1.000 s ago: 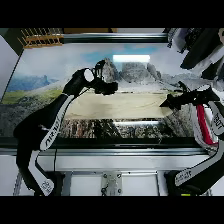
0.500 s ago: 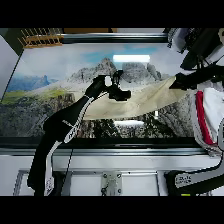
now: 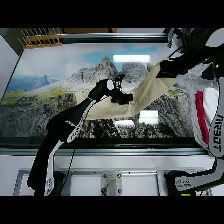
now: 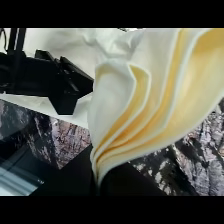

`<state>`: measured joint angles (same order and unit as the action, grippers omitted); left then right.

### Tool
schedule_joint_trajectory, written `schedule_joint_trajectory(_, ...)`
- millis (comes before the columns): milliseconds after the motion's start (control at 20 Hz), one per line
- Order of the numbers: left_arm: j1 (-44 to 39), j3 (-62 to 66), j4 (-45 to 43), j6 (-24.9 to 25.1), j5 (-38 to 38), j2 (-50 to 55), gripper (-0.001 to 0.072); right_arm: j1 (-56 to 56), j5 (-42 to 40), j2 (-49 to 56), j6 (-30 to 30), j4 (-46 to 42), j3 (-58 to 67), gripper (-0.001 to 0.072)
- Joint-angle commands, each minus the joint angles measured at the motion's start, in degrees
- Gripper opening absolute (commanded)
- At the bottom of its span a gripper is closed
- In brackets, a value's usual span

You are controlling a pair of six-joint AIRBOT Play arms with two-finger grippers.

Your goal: Fold the clothes and pants, and hang the long-sleeved shirts on hangers.

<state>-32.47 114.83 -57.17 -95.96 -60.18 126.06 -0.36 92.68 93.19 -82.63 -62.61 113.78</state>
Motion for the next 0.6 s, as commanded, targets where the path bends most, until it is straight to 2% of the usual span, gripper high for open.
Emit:
schedule_joint_trajectory(0, -0.04, 0.04, 0.24, 0.11, 0.44, 0.04, 0.0006, 5.11, 0.02, 0.00, -1.03, -0.44, 1.57, 0.0009)
schedule_joint_trajectory(250, 2.23, 0.04, 0.13, 0.11, -0.92, -1.64, 0.0006, 9.86, -2.51, 0.44, -1.64, -0.37, 1.66, 0.0009)
schedule_joint_trajectory(550, 13.88, 0.04, -0.31, 1.49, -3.21, -9.29, 0.0006, 16.22, -6.19, 3.98, -2.91, 2.86, 1.68, 0.0009)
